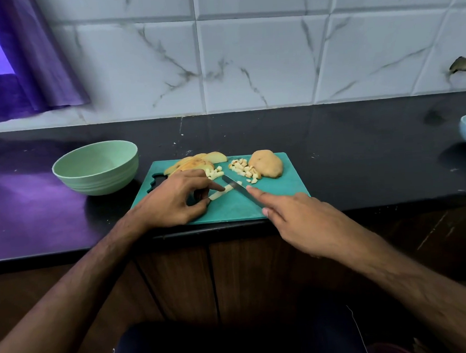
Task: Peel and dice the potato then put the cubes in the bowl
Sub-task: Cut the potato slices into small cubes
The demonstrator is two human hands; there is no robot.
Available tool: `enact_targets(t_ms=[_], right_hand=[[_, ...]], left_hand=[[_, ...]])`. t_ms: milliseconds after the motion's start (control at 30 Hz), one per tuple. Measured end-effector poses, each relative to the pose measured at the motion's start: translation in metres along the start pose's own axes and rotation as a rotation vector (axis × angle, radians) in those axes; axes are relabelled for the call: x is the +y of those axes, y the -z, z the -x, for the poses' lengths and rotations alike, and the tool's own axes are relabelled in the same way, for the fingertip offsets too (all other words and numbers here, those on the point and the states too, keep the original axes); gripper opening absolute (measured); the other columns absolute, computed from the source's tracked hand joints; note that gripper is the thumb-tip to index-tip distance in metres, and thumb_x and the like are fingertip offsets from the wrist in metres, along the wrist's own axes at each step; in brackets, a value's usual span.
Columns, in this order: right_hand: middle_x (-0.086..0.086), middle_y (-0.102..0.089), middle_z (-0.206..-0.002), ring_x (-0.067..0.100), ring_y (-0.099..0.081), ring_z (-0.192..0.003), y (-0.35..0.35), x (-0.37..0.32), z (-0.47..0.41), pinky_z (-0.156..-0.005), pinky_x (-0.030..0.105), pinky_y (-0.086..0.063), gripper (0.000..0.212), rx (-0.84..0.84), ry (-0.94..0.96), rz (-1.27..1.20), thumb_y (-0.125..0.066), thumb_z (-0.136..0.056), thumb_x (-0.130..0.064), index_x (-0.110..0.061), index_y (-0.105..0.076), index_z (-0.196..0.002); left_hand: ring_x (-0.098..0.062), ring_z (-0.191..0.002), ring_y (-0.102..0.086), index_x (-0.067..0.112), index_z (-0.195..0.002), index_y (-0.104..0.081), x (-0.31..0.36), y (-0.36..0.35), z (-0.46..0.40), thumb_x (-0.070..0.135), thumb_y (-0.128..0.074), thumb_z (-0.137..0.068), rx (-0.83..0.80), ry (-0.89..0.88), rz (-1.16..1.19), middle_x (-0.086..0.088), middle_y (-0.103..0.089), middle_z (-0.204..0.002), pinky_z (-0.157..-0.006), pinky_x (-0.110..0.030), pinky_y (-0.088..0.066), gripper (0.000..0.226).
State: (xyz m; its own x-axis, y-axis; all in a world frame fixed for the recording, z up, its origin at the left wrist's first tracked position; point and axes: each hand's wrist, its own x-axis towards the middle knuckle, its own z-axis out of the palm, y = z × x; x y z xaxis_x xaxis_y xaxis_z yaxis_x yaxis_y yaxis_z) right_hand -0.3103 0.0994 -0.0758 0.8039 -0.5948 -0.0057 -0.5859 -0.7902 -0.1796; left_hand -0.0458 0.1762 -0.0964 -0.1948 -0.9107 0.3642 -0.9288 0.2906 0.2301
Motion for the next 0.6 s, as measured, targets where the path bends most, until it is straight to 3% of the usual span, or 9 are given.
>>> enact_targets(t_ms=[467, 600], right_hand=[[-0.011, -0.049, -0.080, 0.005, -0.049, -0.068, 0.008, -0.001, -0.006, -0.059, 0.027, -0.040, 0.051, 0.008, -0.010, -0.021, -0.026, -0.111, -0.041, -0.054, -0.010, -0.157], [-0.011, -0.046, -0.077, 0.006, -0.045, -0.064, 0.001, -0.006, 0.003, -0.053, 0.023, -0.031, 0.052, -0.028, 0.003, -0.006, -0.027, -0.111, -0.040, -0.051, -0.009, -0.158]], left_hand=[[-0.010, -0.087, -0.058, 0.022, -0.118, -0.073, 0.000, 0.001, 0.001, 0.026, -0.061, -0.089, 0.000, 0.019, 0.015, 0.011, -0.059, -0.088, -0.079, -0.029, -0.048, 0.032], [-0.009, -0.088, -0.059, 0.021, -0.115, -0.074, -0.001, 0.000, 0.001, 0.024, -0.063, -0.089, 0.015, 0.017, 0.021, 0.011, -0.060, -0.089, -0.079, -0.032, -0.050, 0.029]])
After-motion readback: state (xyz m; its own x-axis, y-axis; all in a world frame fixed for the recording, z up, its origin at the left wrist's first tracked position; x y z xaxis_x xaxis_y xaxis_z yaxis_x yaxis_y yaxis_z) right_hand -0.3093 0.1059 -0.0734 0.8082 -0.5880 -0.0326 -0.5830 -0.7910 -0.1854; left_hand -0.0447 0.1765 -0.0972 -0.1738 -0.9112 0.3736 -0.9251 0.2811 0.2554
